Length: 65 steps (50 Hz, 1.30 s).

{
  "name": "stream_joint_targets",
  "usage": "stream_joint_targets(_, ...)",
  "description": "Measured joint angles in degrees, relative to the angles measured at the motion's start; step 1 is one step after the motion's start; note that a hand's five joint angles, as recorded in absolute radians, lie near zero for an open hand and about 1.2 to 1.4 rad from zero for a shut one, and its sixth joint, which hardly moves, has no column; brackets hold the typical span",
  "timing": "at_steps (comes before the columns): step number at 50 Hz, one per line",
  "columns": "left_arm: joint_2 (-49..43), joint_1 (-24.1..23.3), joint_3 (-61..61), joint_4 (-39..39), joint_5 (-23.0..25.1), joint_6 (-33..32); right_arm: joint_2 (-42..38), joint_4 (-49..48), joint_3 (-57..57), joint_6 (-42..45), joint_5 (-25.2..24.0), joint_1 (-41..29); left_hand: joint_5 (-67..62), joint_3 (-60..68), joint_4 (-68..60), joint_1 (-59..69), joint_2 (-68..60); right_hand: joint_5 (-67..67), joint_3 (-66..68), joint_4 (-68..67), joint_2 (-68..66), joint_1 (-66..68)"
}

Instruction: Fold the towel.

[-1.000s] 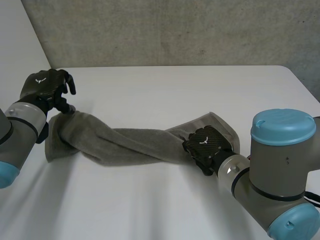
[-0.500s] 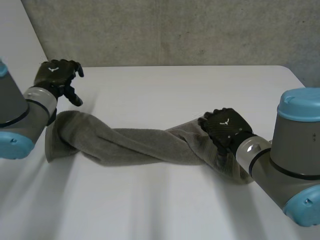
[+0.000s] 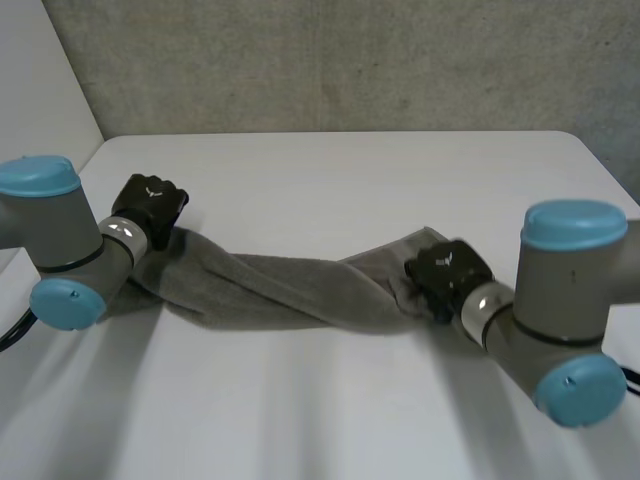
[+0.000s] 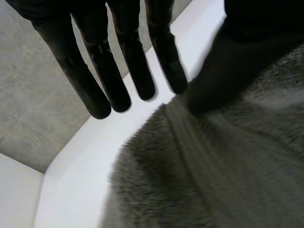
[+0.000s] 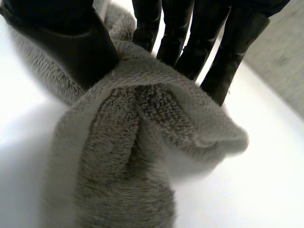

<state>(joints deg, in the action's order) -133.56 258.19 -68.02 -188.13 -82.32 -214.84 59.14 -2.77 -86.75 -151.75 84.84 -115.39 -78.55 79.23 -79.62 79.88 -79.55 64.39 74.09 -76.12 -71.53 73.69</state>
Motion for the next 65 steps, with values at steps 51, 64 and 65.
stream_joint_targets(51,4.94,-7.88,-8.53,1.06,8.18,19.89,4.84,-13.84,1.74,4.0,-3.43,0.33,32.62,-33.52,33.89,-34.13,33.92,0.38,1.74,-0.57,-0.87,0.03)
stream_joint_targets(64,4.48,-11.36,-10.48,5.14,5.27,19.13,4.66,-13.72,0.6,3.88,-3.6,2.3,33.5,-33.79,34.07,-34.34,34.23,0.38,1.87,-0.57,-0.87,0.03)
stream_joint_targets(65,4.19,-11.39,-10.28,4.61,4.52,19.0,4.61,-13.7,0.58,3.87,-3.61,2.3,33.88,-34.19,34.26,-34.63,34.39,0.45,1.87,-0.57,-0.87,0.03)
